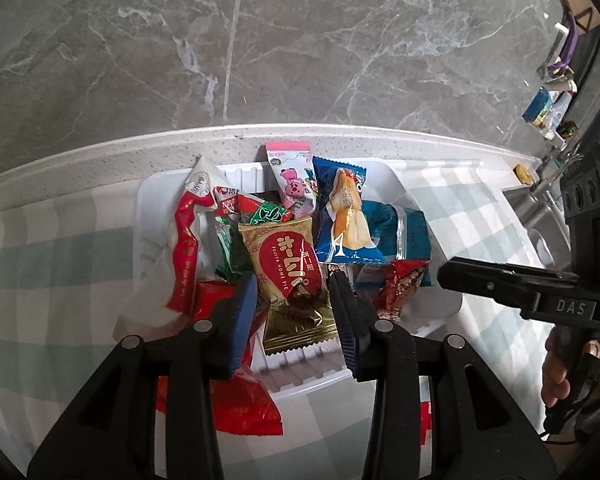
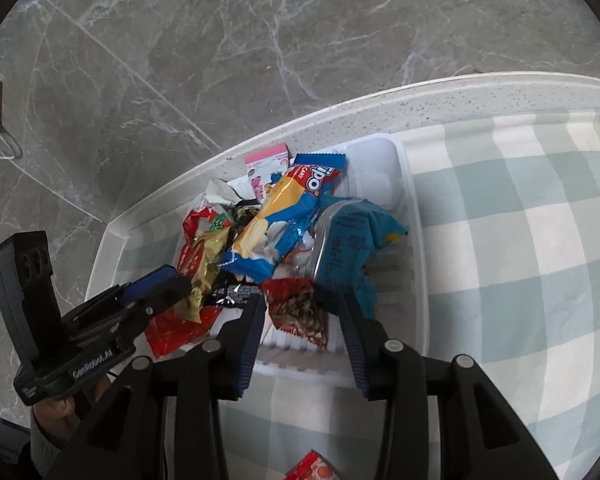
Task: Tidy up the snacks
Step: 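Open both grippers to drop the packets into the tray, then move both open grippers back over the orange bar and red-white packet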
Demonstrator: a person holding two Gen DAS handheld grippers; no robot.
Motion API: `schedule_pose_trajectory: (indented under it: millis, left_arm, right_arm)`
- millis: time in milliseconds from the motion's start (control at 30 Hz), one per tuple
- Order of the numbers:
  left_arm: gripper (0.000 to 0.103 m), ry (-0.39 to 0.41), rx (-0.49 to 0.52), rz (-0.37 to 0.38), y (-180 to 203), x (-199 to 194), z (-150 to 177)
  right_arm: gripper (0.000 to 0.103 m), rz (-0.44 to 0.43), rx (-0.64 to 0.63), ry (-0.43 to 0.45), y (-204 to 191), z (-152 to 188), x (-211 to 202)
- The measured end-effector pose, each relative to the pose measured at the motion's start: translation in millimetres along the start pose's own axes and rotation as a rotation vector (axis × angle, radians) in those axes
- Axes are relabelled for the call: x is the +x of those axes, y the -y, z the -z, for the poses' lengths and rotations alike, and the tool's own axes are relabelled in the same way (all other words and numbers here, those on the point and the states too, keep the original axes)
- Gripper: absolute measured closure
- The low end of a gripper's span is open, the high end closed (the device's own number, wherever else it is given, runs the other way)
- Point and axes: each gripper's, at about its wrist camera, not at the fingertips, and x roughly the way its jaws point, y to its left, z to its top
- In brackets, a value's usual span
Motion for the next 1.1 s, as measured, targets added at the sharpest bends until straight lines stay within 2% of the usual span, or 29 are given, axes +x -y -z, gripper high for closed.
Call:
schedule_pose_trajectory:
  millis: [233, 600, 800, 1100]
  left_arm:
    - [0.066, 0.023, -0.027, 0.002, -1.5, -22.7, 9.6]
    - [0.063, 0.026, -0.089, 0.013, 0.5, -70.4, 55.3]
    - [0.062, -0.004, -0.129, 0.008, 8.7, -92.1, 100.1]
    - [0.062, -0.100, -0.198, -0.028, 27.5, -109.5, 186.2]
  right_arm:
    - [0.059, 0.012, -0.053, 0.010, -5.4, 19.6, -22.6]
    - [0.055, 0.028, -0.160, -0.006, -18.9, 61.0, -42.9]
    - [0.054, 0.044, -0.274, -0.039, -29.7, 87.7, -45.8]
    - [0.053, 0.075, -0.419, -0.095, -30.9, 123.5, -44.4]
